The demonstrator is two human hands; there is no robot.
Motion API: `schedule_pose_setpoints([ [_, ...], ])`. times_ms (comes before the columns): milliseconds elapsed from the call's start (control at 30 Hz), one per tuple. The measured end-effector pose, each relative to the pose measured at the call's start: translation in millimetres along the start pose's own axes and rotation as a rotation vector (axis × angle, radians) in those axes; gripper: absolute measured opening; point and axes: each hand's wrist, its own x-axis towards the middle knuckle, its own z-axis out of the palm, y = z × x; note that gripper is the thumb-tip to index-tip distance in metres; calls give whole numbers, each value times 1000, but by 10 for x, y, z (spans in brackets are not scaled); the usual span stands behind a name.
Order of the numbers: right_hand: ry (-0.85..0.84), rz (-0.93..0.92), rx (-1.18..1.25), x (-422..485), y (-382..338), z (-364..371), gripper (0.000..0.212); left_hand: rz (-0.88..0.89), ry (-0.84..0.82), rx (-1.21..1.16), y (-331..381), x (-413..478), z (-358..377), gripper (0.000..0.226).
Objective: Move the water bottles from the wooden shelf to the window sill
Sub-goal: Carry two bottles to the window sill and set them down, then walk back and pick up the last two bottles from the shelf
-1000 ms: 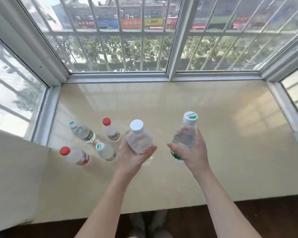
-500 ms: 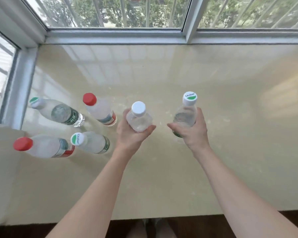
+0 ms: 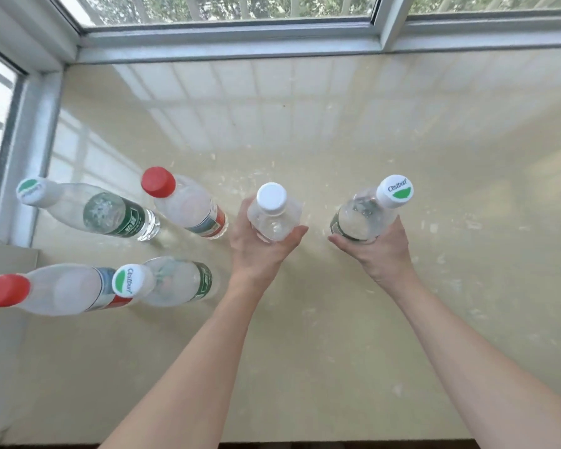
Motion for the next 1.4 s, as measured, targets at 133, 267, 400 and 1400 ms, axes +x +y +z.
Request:
schedule_pose_setpoints([
  [133,-42,113,-147,-29,216,-39,60,-21,-17,26,-116,24,-1,61],
  [267,-26,162,-243,22,307,-14,50,-66,-42,105,-258,61,9,58],
  [400,-12,156,-283,112,321,11,42,-54,-31,220,-354,121,49,64],
  [1400,-113,-266,-1024,-1390,-931,-972,49,400,-258,1065,922,-1423,-611,63],
])
